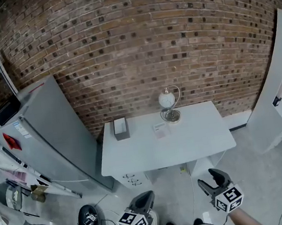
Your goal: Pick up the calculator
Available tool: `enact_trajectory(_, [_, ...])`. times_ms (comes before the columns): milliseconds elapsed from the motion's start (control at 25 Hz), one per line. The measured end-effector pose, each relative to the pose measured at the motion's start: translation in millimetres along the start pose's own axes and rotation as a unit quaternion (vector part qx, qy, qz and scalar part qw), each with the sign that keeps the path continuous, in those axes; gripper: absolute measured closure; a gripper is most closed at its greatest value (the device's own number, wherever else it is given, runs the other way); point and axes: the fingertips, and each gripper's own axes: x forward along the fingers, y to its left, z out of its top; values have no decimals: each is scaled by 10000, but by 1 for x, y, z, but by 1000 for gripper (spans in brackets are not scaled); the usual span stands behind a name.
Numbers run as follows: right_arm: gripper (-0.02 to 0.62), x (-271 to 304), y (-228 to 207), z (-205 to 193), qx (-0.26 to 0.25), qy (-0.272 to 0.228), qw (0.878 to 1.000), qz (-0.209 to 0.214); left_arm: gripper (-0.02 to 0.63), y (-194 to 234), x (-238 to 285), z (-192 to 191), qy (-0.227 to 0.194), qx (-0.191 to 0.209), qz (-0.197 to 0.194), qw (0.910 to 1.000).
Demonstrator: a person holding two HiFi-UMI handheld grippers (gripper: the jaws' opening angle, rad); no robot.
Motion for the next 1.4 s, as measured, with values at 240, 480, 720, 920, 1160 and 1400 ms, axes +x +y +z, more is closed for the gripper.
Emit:
enact_trajectory(240, [324, 12, 16, -3, 69, 31, 9999, -66, 594, 18, -9, -2, 80, -17, -93, 9999])
enact_trajectory(480, [324, 23, 28, -10, 114, 103, 9998, -143, 594, 36, -16, -5, 158, -29, -172, 9997])
enact_trajectory(720, [324, 35, 26, -14, 131, 297, 9994, -93, 594, 47, -11, -6, 156, -174, -114, 9997])
enact_trajectory(920, [324, 56, 11, -14, 141, 329, 9994, -9, 594, 58, 5, -7, 199, -213, -45, 9996])
enact_trajectory(1160, [324, 91, -27, -11, 147, 359, 9991, 167, 594, 73, 46, 7, 142, -181, 88, 9997])
enact_trajectory(1400, [324, 129, -72, -5, 182, 400, 9983, 377, 594, 84, 93, 18, 171, -169, 222, 9995])
